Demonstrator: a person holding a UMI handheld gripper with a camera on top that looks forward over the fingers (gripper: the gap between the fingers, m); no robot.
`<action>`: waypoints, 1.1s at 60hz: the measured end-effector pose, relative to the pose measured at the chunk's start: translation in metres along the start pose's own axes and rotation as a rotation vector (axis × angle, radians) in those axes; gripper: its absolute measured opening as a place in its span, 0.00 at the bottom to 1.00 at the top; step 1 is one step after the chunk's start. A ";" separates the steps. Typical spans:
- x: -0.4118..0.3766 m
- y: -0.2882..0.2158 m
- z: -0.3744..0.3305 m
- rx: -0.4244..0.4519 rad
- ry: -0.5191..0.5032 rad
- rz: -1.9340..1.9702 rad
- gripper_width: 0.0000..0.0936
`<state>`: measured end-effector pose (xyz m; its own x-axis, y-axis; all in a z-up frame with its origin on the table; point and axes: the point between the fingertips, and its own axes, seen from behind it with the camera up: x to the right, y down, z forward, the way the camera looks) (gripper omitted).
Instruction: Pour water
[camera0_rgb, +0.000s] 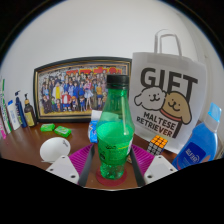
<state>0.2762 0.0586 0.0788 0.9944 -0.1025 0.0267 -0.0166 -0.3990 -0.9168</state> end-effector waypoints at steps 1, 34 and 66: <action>-0.001 0.000 -0.001 -0.006 -0.003 0.000 0.80; -0.085 0.004 -0.200 -0.265 0.058 -0.038 0.91; -0.155 -0.019 -0.291 -0.223 0.065 -0.085 0.91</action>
<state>0.0915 -0.1829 0.2079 0.9845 -0.1154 0.1320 0.0371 -0.5990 -0.7999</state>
